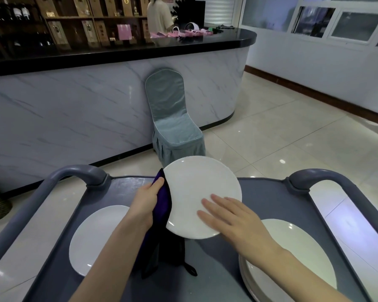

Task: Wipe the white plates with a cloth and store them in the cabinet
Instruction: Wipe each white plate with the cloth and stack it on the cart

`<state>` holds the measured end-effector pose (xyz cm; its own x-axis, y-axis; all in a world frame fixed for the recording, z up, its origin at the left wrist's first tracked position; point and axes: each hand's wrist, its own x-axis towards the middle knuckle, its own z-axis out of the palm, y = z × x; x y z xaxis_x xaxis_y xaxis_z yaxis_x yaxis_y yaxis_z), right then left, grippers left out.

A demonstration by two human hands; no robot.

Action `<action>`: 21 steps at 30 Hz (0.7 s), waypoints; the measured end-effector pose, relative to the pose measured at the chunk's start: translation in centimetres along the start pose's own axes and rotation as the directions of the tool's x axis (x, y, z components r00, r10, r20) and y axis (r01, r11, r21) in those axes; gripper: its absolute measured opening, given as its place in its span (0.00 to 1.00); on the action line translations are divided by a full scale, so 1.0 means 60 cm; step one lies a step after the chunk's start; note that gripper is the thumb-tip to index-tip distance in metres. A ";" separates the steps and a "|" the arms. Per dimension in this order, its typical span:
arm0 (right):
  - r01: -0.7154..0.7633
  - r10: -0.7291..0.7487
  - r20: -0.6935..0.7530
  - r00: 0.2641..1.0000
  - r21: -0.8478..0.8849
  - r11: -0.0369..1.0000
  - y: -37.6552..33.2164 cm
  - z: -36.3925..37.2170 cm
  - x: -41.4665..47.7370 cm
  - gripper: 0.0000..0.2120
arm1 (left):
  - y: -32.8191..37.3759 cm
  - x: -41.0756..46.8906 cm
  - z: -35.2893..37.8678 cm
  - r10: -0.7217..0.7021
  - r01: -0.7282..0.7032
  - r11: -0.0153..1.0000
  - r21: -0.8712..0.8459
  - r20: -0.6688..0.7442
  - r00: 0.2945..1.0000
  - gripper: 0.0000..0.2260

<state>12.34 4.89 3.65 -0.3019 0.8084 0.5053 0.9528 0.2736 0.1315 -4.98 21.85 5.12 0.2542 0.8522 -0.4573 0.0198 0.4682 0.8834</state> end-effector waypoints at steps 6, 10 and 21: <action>-0.445 0.452 0.134 0.882 0.552 0.705 -0.029 -0.019 0.034 0.14 | 0.001 -0.020 0.034 -0.072 0.155 0.914 -0.375 0.226 0.972 0.20; -0.564 0.682 0.248 0.688 0.774 0.288 -0.051 -0.018 0.077 0.13 | -0.018 -0.058 0.100 0.316 -0.284 0.946 -0.154 0.264 0.911 0.21; -0.532 0.833 0.478 0.280 0.799 -0.279 -0.023 -0.014 0.079 0.24 | -0.046 -0.044 0.126 0.586 -0.764 0.525 0.376 0.491 0.645 0.19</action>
<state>9.61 7.90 6.59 0.6936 0.7033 -0.1562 -0.1311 -0.0899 -0.9873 1.58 16.55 4.65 0.6500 0.7092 0.2730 0.1802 -0.4929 0.8512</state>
